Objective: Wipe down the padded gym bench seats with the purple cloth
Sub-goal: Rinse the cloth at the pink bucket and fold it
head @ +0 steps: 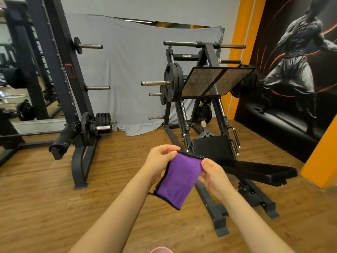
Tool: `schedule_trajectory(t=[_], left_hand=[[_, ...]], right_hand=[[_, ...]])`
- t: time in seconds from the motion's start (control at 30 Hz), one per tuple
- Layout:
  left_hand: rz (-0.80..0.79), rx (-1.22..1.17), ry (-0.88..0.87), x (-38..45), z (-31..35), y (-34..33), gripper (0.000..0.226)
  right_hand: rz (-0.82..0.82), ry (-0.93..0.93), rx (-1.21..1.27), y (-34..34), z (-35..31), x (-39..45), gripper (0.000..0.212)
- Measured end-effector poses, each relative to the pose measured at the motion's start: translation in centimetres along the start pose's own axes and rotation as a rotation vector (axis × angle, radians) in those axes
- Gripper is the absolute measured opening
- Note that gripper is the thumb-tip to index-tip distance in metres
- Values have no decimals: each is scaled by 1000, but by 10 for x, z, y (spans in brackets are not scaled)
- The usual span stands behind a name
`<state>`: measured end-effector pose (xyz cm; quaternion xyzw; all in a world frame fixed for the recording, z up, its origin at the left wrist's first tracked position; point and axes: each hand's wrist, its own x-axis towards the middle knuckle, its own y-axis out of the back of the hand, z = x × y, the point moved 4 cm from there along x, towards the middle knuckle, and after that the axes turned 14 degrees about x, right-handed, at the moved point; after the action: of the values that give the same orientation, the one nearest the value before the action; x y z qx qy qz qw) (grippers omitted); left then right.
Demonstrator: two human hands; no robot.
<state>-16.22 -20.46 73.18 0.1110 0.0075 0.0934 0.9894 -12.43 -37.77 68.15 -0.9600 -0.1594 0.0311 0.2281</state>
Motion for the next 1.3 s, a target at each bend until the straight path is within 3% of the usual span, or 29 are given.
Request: schedule_trajectory(t=[0.07, 0.13, 0.17, 0.37, 0.47, 0.53, 0.6, 0.7, 0.77, 0.87, 0.97, 1.1, 1.2, 1.3], left_hand=[[-31, -29, -9, 0, 2, -4, 26], [-39, -5, -32, 0, 6, -5, 25], [-37, 13, -41, 0, 7, -5, 25], [127, 42, 5, 10, -5, 23, 17], [215, -14, 63, 11, -23, 30, 22], [144, -176, 137, 10, -39, 21, 32], [-47, -304, 259, 5, -57, 4, 54], [-336, -186, 338, -8, -75, -16, 82], [-372, -274, 269, -11, -75, -23, 71], [-266, -474, 137, -6, -64, -23, 53], [-121, -364, 113, 1, -60, -18, 31], [3, -200, 140, 4, -55, -17, 27], [-6, -193, 118, 4, -46, -18, 16], [-63, -73, 102, 4, -40, -11, 19]], right_hand=[[-139, -65, 79, -1, 19, -2, 40], [-206, -140, 7, -5, 34, -6, 65], [-215, -165, -30, -7, 39, -7, 68], [-201, -173, -37, -13, 30, -6, 35], [-210, -191, 61, -20, 17, -6, 35], [-202, -170, 90, -26, 9, -3, 35], [-185, -143, 114, -33, -1, 1, 32], [-162, -150, 125, -36, -10, 4, 31], [-141, -153, 103, -35, -14, 6, 30], [-66, -159, 102, -30, -17, 8, 30], [37, -165, 108, -21, -18, 12, 32], [89, -204, 132, -11, -10, 12, 37], [-10, -257, 8, -13, 1, 5, 30], [-6, -177, -37, -7, 1, 2, 21]])
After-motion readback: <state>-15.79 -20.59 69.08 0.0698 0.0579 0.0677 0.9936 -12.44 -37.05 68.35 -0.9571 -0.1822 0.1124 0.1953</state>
